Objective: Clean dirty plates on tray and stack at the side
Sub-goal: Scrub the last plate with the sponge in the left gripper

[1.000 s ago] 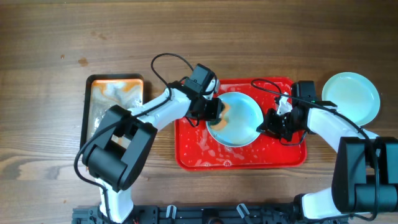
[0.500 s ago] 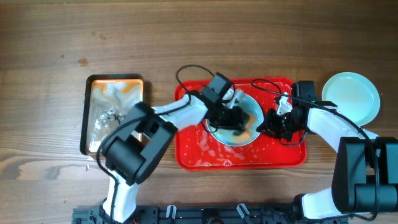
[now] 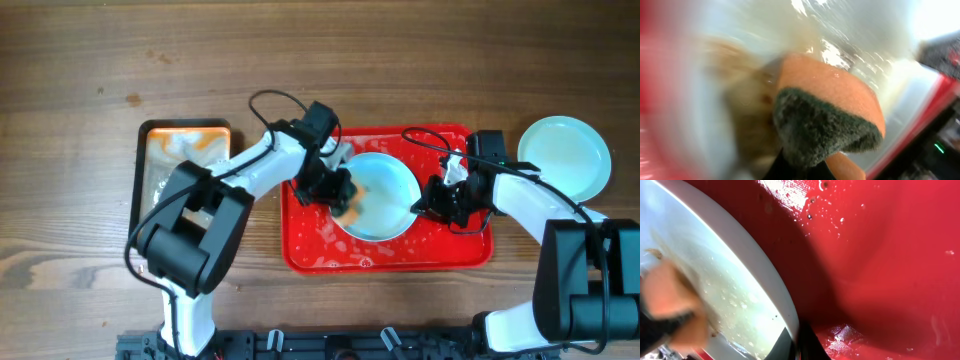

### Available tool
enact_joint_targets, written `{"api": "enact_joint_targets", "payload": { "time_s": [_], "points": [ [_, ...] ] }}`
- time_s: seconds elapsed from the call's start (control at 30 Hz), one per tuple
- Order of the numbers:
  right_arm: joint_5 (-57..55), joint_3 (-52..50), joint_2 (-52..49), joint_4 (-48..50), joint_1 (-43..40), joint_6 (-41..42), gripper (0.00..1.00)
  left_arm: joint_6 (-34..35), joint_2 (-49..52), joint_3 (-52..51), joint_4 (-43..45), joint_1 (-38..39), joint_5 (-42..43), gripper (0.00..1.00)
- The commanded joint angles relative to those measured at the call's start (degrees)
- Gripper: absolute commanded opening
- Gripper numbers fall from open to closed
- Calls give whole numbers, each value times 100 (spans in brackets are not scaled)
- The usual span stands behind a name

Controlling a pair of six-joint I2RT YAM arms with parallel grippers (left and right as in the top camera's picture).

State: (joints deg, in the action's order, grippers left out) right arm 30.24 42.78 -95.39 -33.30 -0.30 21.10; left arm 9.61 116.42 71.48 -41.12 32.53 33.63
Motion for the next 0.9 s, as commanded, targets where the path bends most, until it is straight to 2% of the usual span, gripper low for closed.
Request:
{"api": "enact_joint_targets", "payload": {
  "time_s": [0.0, 0.1, 0.2, 0.23, 0.27, 0.33, 0.43, 0.6, 0.67, 0.7, 0.73, 0.8, 0.87],
  "points": [
    [-833, -192, -212, -52, -72, 138, 4, -2, 444, -304, 560, 422, 1263, 4],
    [-833, -192, -212, -76, -74, 140, 4, 946, 446, -304, 1860, 730, 1043, 4],
    [-837, -192, -212, -131, -72, 131, 5, 1235, 444, -304, 2168, 721, -262, 4],
    [-846, -192, -212, -151, -72, 114, 4, 1231, 444, -304, 2076, 654, -802, 4],
    [-927, -192, -212, -177, -74, 118, 4, 1226, 446, -304, 1786, 527, -1714, 4],
    [-986, -192, -212, -195, -72, 116, 4, 1099, 444, -304, 1270, 328, -2728, 4],
    [-986, -192, -212, -190, -74, 138, 4, 822, 444, -304, 330, 26, -3617, 4],
    [-986, -192, -212, -188, -74, 144, 4, 579, 444, -280, -31, -76, -3716, 4],
    [-984, -192, -212, -188, -74, 142, 4, 525, 444, -74, -28, -76, -3250, 4],
    [-984, -192, -212, -188, -74, 144, 4, 345, 444, 96, -26, -66, -2433, 4],
    [-984, -192, -212, -188, -74, 144, 4, -42, 444, 308, 7, -26, -1045, 4],
    [-984, -192, -212, -184, -74, 142, 4, -186, 444, 461, 234, 85, 525, 4],
    [-984, -192, -212, -179, -74, 138, 4, -17, 444, 461, 479, 308, 898, 4]
  ]
}}
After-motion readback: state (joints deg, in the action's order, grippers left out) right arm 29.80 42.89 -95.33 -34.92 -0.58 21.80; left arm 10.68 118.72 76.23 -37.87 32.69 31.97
